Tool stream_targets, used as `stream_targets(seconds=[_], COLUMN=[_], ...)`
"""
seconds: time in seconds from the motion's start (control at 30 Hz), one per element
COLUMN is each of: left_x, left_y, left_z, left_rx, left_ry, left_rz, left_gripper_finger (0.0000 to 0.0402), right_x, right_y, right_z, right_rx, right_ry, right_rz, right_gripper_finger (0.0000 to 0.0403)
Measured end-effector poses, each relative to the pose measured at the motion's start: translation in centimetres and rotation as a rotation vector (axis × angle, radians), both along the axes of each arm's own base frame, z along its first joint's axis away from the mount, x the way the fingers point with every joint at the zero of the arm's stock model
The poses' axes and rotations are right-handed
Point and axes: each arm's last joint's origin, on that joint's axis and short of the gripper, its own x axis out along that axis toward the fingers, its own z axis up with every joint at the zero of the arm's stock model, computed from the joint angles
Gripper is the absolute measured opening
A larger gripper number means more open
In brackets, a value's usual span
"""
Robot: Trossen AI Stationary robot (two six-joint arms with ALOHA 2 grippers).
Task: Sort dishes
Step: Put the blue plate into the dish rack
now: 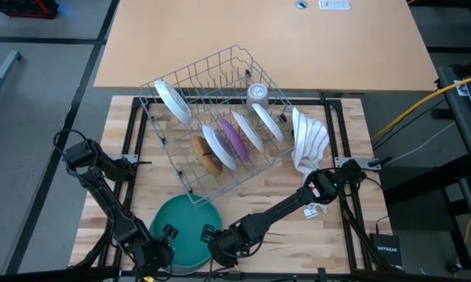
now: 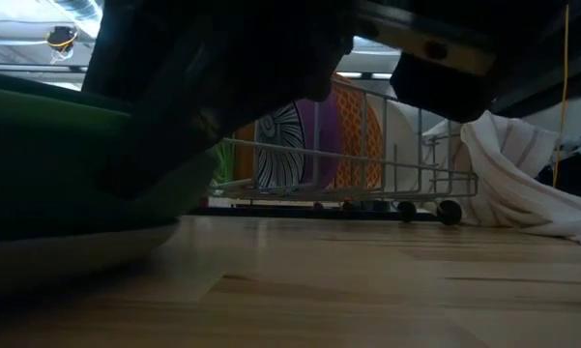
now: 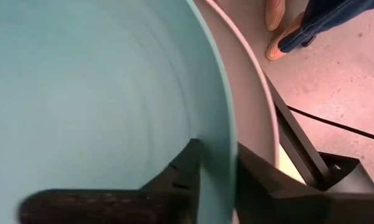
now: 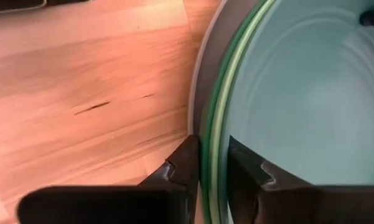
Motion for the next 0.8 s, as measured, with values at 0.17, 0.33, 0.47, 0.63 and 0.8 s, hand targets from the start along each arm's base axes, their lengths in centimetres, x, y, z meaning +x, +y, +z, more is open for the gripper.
stream_targets(seconds=[0.17, 0.33, 0.47, 0.63, 0.8], left_x=[0.2, 0.4, 0.9, 1.4, 1.5], left_y=[-0.2, -0.4, -1.2, -1.7, -1.8], left_z=[0.1, 0.4, 1.7, 2.8, 3.0], left_rx=[-0.020, -0.038, -0.086, -0.141, -0.180], left_ry=[-0.028, -0.030, -0.048, -0.054, -0.037], left_rz=[0.005, 0.015, 0.032, 0.085, 0.150], left_gripper_finger=[0.0015, 0.0018, 0.0005, 0.0004, 0.0002], right_x=[0.0, 0.0, -0.2, -0.2, -0.6], right_y=[0.0, 0.0, -0.1, 0.0, 0.5], right_z=[0.0, 0.0, -0.1, -0.1, -0.1], right_rx=[0.010, 0.021, 0.031, 0.048, 0.006], right_ry=[0.004, 0.002, 0.020, 0.031, -0.008], right_rz=[-0.081, -0.119, -0.156, -0.201, -0.254], right_gripper_finger=[0.0087, 0.0099, 0.0100, 0.0100, 0.0100])
